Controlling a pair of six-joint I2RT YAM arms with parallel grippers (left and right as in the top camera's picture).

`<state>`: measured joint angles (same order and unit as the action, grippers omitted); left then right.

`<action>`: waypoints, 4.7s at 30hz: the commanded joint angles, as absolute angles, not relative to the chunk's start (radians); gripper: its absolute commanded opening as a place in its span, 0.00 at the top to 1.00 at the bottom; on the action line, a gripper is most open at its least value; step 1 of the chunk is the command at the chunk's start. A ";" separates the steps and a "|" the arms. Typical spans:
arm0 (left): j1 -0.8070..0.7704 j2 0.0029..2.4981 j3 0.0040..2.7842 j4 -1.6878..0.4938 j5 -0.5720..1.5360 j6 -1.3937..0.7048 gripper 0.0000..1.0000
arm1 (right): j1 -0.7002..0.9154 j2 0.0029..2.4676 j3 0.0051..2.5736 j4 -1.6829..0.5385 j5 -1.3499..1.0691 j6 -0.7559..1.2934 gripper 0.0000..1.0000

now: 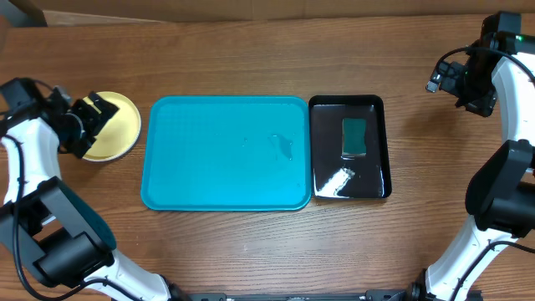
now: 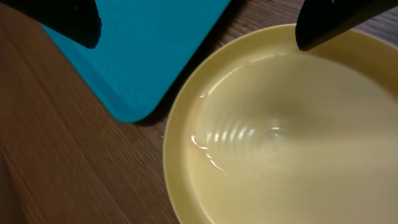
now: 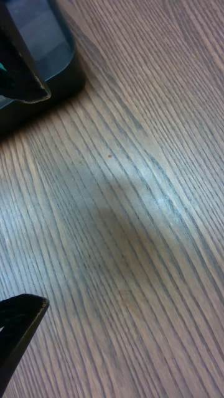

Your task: Clean dirty plates on tray and stack at the side

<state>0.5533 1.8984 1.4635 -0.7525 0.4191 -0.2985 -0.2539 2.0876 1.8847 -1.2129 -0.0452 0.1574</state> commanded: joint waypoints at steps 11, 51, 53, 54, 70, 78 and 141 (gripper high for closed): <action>0.523 1.904 1.484 -0.755 0.408 -0.265 0.00 | -0.256 2.069 1.897 -1.209 -0.046 0.160 0.00; 0.523 1.904 1.484 -0.755 0.408 -0.265 0.00 | 0.161 1.177 1.898 -1.184 -0.046 0.160 0.00; 0.523 1.904 1.484 -0.755 0.408 -0.265 0.00 | 0.163 1.103 1.897 -1.184 -0.046 0.160 0.00; 0.523 1.904 1.484 -0.755 0.408 -0.265 0.00 | 0.163 1.079 1.897 -1.189 -0.043 0.159 0.00; 0.523 1.904 1.484 -0.755 0.408 -0.265 0.00 | 0.160 0.520 1.246 -0.747 0.010 0.088 0.00; 0.523 1.904 1.484 -0.755 0.408 -0.265 0.00 | 0.120 0.249 0.754 -0.231 -0.052 0.089 0.00; 0.523 1.904 1.484 -0.755 0.408 -0.265 0.00 | 0.044 0.003 0.008 -0.073 -0.114 -0.031 0.00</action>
